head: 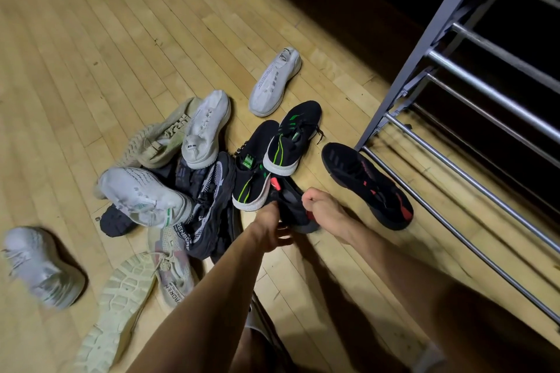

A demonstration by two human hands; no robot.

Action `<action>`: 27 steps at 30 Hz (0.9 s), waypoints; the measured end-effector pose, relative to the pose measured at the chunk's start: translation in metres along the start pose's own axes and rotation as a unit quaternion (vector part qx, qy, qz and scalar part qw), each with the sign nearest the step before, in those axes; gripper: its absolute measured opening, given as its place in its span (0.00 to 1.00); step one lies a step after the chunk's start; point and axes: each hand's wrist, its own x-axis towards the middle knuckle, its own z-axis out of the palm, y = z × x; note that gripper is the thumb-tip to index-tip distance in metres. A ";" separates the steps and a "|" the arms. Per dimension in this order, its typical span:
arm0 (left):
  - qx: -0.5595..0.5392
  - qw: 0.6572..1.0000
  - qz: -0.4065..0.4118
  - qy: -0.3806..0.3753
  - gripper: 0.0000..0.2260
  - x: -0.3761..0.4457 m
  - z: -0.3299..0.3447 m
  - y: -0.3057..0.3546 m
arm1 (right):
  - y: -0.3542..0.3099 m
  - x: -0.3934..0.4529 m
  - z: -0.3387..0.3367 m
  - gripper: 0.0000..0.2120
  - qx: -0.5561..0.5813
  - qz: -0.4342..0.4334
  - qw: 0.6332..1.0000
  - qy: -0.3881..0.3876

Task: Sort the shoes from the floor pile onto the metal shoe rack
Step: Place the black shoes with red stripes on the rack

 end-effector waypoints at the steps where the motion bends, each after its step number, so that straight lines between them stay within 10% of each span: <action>1: -0.008 1.000 -0.005 0.001 0.12 0.000 0.001 0.000 | 0.001 -0.002 -0.001 0.13 0.015 -0.007 1.000 0.004; 11: -0.109 0.993 -0.020 -0.037 0.17 -0.016 0.040 -0.006 | 0.003 -0.020 -0.036 0.07 0.113 -0.034 0.993 -0.003; 18: -0.136 0.990 0.006 -0.048 0.15 -0.033 0.097 -0.008 | 0.019 -0.017 -0.082 0.08 0.235 -0.027 0.963 0.130; 27: -0.064 0.997 0.051 -0.010 0.15 -0.058 0.110 -0.003 | 0.038 -0.020 -0.100 0.17 0.390 0.088 0.915 -0.047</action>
